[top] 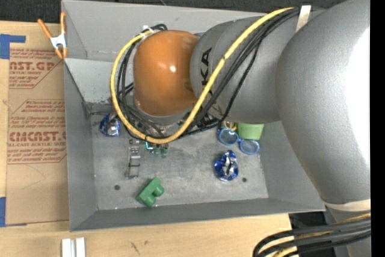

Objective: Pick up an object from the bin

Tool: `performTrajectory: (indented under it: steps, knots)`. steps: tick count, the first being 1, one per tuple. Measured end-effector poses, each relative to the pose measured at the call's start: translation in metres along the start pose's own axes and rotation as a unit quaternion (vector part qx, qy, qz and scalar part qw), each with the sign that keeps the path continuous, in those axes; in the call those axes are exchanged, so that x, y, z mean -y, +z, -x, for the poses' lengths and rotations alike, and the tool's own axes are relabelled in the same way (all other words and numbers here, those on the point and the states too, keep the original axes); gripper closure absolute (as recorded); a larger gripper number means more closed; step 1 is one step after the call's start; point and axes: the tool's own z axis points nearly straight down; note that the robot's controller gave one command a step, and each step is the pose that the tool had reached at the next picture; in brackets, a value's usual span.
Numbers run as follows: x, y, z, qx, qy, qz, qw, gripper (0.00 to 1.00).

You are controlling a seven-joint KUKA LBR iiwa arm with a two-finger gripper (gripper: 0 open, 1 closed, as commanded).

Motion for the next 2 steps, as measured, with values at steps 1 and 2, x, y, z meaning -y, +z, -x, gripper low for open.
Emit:
performTrajectory:
  steps: [1, 2]
  knots:
    - [0.0667, 0.0881, -0.0447, -0.0018, -0.043, -0.002, 0.9991, 0.0]
    - [0.0629, 0.0818, -0.0399, 0.0057, -0.045, 0.001, 0.999, 1.0]
